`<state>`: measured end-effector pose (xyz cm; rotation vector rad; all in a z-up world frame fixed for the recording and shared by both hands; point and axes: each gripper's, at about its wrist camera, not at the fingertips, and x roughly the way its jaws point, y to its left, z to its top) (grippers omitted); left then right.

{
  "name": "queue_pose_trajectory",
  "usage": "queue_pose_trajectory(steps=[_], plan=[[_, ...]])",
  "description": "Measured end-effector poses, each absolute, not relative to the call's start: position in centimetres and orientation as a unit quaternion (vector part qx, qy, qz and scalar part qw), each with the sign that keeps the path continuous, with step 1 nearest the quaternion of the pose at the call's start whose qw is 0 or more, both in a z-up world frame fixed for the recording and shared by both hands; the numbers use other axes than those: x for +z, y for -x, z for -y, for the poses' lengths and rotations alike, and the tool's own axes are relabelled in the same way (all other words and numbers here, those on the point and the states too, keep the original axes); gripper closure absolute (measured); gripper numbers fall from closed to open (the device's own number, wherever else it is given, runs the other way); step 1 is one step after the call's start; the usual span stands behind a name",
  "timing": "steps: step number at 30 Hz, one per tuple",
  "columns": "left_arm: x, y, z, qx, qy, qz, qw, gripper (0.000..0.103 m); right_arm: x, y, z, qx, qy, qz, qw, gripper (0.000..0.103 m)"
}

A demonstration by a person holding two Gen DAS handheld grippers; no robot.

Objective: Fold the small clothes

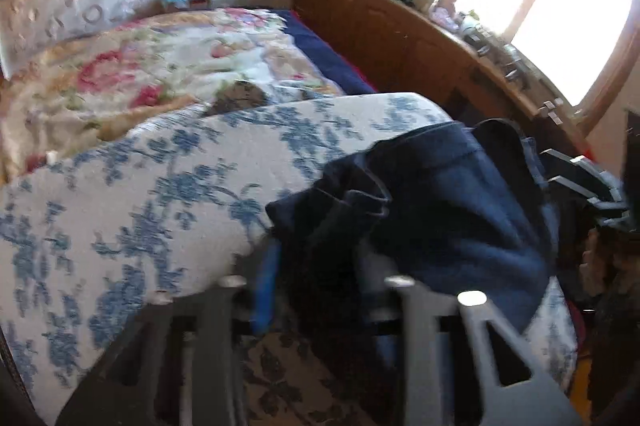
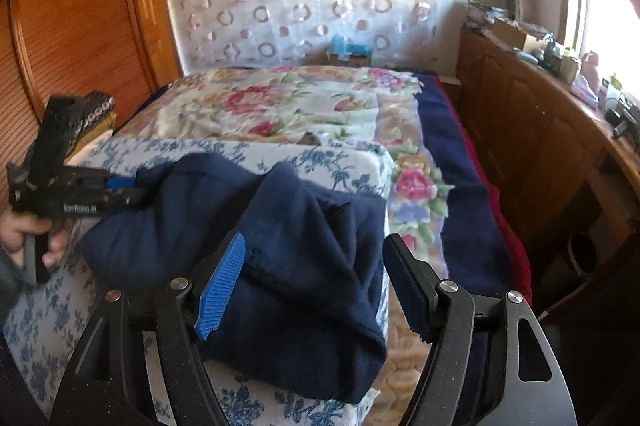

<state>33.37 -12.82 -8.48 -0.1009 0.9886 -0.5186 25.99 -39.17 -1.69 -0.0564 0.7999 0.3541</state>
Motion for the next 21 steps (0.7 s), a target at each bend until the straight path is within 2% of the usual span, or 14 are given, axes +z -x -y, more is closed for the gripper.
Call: queue_pose_trajectory(steps=[3, 13, 21], plan=[[-7.0, -32.3, 12.6, -0.252, 0.045, -0.446, 0.858, 0.093, -2.1, -26.1, 38.8, 0.175, 0.029, -0.394, 0.902, 0.030], [0.5, -26.2, 9.2, -0.270, 0.060, -0.367, 0.888, 0.093, -2.6, -26.5, 36.5, 0.208, 0.061, -0.399, 0.891, 0.030], [-2.9, -27.2, 6.2, -0.218, 0.055, -0.403, 0.887, 0.093, -2.4, -28.7, 34.1, 0.225, 0.072, -0.395, 0.888, 0.030]])
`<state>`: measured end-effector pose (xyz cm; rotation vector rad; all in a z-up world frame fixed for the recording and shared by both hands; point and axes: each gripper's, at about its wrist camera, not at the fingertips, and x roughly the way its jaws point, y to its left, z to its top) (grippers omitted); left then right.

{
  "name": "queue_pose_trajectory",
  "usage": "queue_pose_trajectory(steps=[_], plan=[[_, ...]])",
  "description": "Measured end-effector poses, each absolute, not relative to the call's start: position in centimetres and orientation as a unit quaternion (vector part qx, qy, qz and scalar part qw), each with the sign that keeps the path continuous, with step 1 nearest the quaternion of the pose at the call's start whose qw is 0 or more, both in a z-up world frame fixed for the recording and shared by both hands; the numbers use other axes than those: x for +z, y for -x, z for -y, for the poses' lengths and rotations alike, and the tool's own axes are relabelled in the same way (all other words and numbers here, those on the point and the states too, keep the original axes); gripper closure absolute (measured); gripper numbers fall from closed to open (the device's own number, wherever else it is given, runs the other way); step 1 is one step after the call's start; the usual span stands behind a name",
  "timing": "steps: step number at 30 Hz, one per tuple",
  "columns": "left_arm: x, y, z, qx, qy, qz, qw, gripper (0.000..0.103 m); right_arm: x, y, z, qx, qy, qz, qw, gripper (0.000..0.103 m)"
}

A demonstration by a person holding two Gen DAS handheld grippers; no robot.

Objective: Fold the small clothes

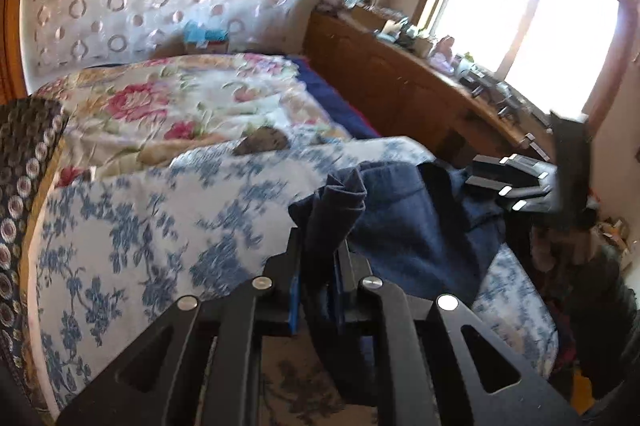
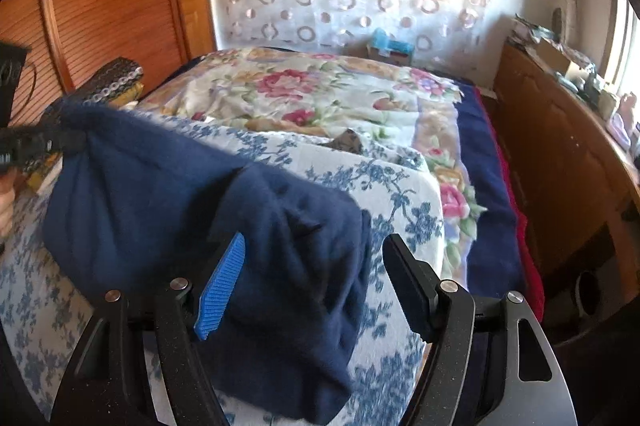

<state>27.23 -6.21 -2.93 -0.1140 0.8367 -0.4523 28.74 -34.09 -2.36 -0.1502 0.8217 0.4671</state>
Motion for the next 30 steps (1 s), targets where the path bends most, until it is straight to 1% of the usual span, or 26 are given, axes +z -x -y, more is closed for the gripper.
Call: queue_pose_trajectory(steps=[3, 8, 12, 15, 19, 20, 22, 23, 27, 29, 30], plan=[[-4.1, -27.4, 6.3, -0.208, 0.046, -0.408, 0.888, 0.092, -1.7, -28.7, 33.9, 0.235, 0.056, -0.390, 0.889, 0.030], [-4.6, -27.6, 6.5, -0.208, 0.039, -0.405, 0.890, 0.092, -1.2, -27.1, 32.3, 0.248, 0.068, -0.387, 0.886, 0.030], [-4.9, -27.6, 6.5, -0.207, 0.035, -0.405, 0.890, 0.092, -2.1, -26.0, 30.8, 0.266, 0.085, -0.397, 0.874, 0.030], [-5.0, -27.7, 6.5, -0.207, 0.037, -0.407, 0.889, 0.092, -3.8, -26.7, 30.2, 0.245, 0.129, -0.411, 0.868, 0.030], [-5.1, -28.0, 6.5, -0.206, 0.038, -0.410, 0.888, 0.092, -4.4, -29.6, 32.1, 0.214, 0.127, -0.407, 0.879, 0.030], [-5.1, -27.9, 6.6, -0.206, 0.038, -0.411, 0.888, 0.092, -4.3, -30.8, 33.0, 0.199, 0.114, -0.405, 0.885, 0.033], [-5.2, -28.0, 6.6, -0.204, 0.038, -0.412, 0.887, 0.092, -4.2, -33.0, 34.7, 0.151, 0.106, -0.403, 0.897, 0.054], [-5.3, -28.0, 6.7, -0.204, 0.038, -0.413, 0.887, 0.092, -4.1, -34.1, 35.6, 0.124, 0.101, -0.404, 0.901, 0.055], [-5.5, -28.3, 6.7, -0.203, 0.038, -0.417, 0.885, 0.092, -3.1, -34.4, 37.1, 0.135, 0.065, -0.395, 0.906, 0.055], [-5.7, -28.5, 6.8, -0.202, 0.037, -0.420, 0.884, 0.092, -3.0, -33.8, 37.0, 0.152, 0.046, -0.401, 0.902, 0.045], [-5.8, -28.6, 6.8, -0.202, 0.036, -0.422, 0.883, 0.092, -3.2, -33.4, 36.9, 0.166, 0.033, -0.404, 0.899, 0.032]])
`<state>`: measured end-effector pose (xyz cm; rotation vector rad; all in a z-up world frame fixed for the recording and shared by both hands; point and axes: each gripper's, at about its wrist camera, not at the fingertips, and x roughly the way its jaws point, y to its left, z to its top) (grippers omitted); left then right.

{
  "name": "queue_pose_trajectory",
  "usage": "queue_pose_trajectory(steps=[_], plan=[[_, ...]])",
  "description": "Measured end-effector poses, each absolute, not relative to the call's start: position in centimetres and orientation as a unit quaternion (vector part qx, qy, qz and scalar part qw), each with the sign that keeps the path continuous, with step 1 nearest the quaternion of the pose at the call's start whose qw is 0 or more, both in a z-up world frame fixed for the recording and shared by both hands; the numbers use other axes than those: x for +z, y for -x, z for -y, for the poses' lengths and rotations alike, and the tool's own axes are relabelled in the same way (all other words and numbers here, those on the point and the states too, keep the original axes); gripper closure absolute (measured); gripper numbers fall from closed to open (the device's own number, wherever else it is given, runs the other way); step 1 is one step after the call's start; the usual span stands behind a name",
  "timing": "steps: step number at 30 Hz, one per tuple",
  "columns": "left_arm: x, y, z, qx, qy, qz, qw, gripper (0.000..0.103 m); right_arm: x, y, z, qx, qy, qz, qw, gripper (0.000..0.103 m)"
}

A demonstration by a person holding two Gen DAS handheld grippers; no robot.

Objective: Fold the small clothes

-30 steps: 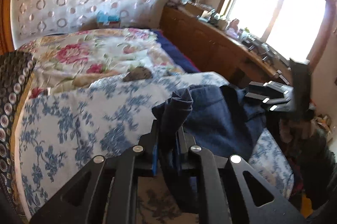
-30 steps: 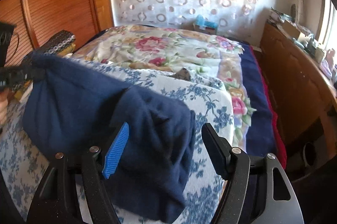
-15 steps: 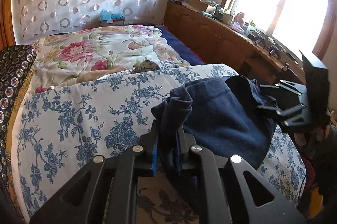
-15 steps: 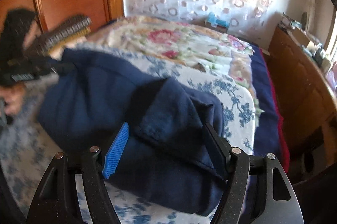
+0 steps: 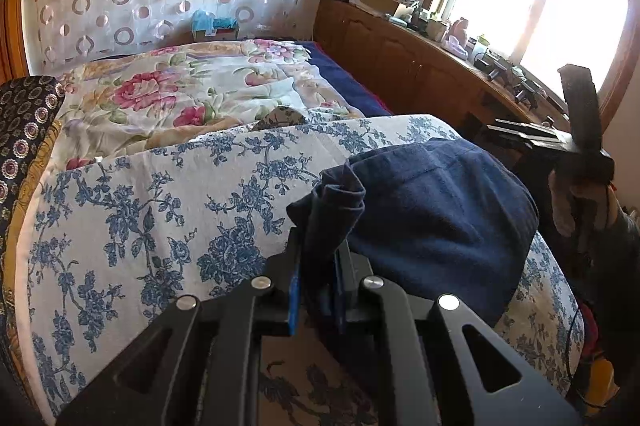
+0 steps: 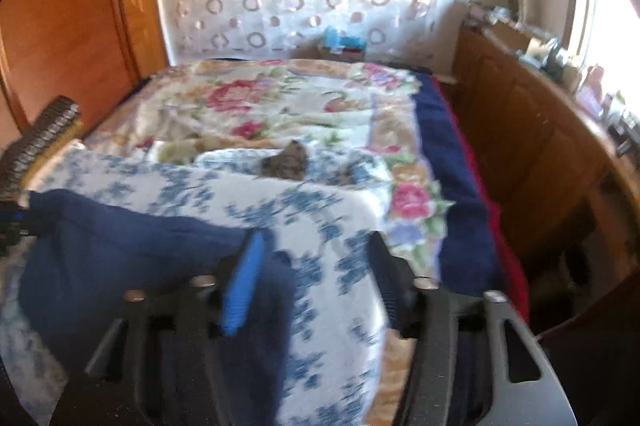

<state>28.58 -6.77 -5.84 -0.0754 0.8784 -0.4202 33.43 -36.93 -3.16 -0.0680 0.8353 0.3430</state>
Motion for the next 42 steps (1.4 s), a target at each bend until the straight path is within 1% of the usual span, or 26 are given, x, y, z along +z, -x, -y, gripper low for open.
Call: queue_pose_trajectory(steps=[1, 2, 8, 15, 26, 27, 28, 29, 30, 31, 34, 38, 42], plan=[[-6.0, -28.6, 6.8, -0.201, 0.036, -0.424, 0.882, 0.092, -3.3, -33.1, 36.6, 0.175, 0.028, -0.405, 0.897, 0.027], [-6.1, -28.7, 6.8, -0.201, 0.035, -0.425, 0.882, 0.092, -3.6, -32.5, 36.1, 0.185, 0.025, -0.408, 0.894, 0.027], [-6.2, -28.8, 6.8, -0.200, 0.035, -0.427, 0.881, 0.092, -6.2, -32.7, 35.1, 0.201, 0.003, -0.446, 0.872, 0.026], [-6.2, -28.9, 6.9, -0.200, 0.036, -0.428, 0.881, 0.091, -7.2, -33.2, 35.8, 0.225, -0.052, -0.464, 0.855, 0.026], [-6.9, -28.9, 6.4, -0.206, 0.040, -0.426, 0.880, 0.092, -7.0, -32.5, 33.6, 0.260, -0.036, -0.465, 0.845, 0.026], [-6.7, -28.8, 6.4, -0.211, 0.040, -0.422, 0.880, 0.092, -7.0, -32.4, 33.3, 0.267, -0.034, -0.466, 0.843, 0.032], [-6.5, -28.6, 6.5, -0.214, 0.041, -0.420, 0.881, 0.092, -7.1, -32.3, 33.0, 0.274, -0.033, -0.466, 0.841, 0.043], [-6.1, -28.3, 6.5, -0.218, 0.045, -0.414, 0.883, 0.092, -7.1, -32.2, 32.7, 0.281, -0.033, -0.467, 0.838, 0.049], [-5.8, -28.2, 6.5, -0.221, 0.046, -0.410, 0.884, 0.093, -7.2, -32.1, 32.4, 0.288, -0.033, -0.468, 0.835, 0.060], [-5.2, -27.8, 6.5, -0.225, 0.047, -0.403, 0.886, 0.093, -7.1, -31.9, 32.2, 0.290, -0.030, -0.468, 0.834, 0.066], [-3.1, -26.4, 6.2, -0.238, 0.060, -0.378, 0.893, 0.093, -6.5, -31.1, 32.0, 0.286, -0.022, -0.457, 0.842, 0.081], [0.1, -23.8, 5.4, -0.238, 0.065, -0.341, 0.907, 0.093, -3.7, -29.6, 31.6, 0.279, -0.011, -0.410, 0.868, 0.083], [3.0, -21.3, 2.8, -0.222, 0.076, -0.307, 0.922, 0.093, 0.1, -28.3, 29.7, 0.293, 0.002, -0.360, 0.886, 0.084]])
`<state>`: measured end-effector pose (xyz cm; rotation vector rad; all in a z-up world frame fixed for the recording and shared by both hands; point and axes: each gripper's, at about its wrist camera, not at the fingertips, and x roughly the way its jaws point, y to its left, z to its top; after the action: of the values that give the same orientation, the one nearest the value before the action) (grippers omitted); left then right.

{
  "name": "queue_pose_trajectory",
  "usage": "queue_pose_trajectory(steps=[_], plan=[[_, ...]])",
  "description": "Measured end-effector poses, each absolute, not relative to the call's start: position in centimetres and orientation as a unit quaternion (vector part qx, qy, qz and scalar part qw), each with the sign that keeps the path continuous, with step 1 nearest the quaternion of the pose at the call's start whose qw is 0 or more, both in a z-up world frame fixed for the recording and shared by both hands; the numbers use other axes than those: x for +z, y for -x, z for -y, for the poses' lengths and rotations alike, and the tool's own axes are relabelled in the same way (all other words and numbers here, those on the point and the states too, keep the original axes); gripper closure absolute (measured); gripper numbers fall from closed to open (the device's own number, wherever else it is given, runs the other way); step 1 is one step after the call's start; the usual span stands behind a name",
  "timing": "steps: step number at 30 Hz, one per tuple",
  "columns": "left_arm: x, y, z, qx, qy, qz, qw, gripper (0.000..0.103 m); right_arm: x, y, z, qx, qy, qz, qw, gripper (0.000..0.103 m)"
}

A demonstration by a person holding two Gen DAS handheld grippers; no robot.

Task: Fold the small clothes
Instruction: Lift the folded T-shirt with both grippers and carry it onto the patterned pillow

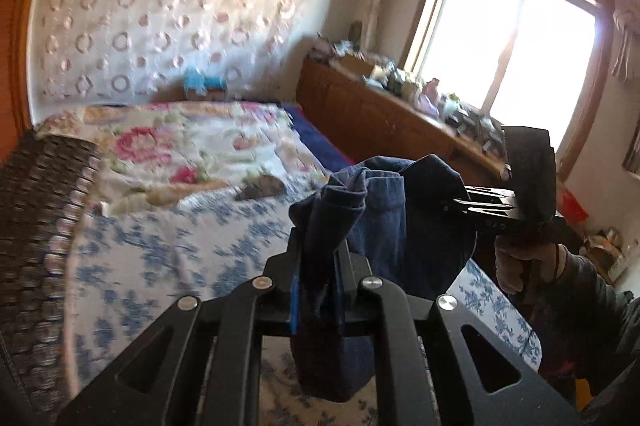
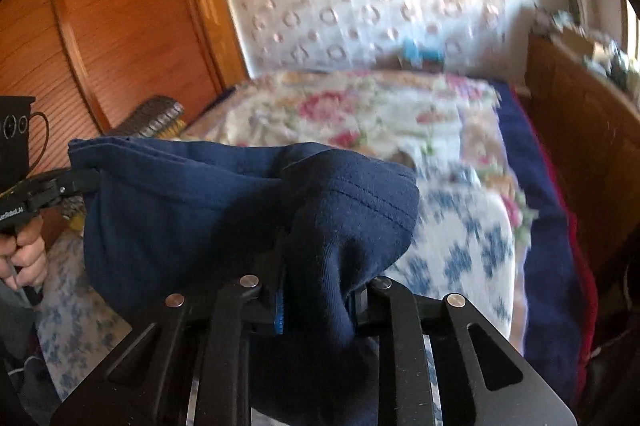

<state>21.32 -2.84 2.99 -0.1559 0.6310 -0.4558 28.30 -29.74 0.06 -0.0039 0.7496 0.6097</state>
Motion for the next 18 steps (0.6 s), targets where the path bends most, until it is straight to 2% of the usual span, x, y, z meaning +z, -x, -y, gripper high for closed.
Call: queue_pose_trajectory(steps=[10, 18], plan=[[7.7, -15.3, -7.3, -0.096, 0.073, -0.248, 0.961, 0.093, 7.5, -29.1, 18.7, 0.385, 0.049, -0.273, 0.880, 0.084], [5.9, -13.7, -16.5, 0.025, 0.099, -0.259, 0.960, 0.093, 10.5, -33.4, 2.0, 0.479, 0.103, -0.229, 0.841, 0.085]])
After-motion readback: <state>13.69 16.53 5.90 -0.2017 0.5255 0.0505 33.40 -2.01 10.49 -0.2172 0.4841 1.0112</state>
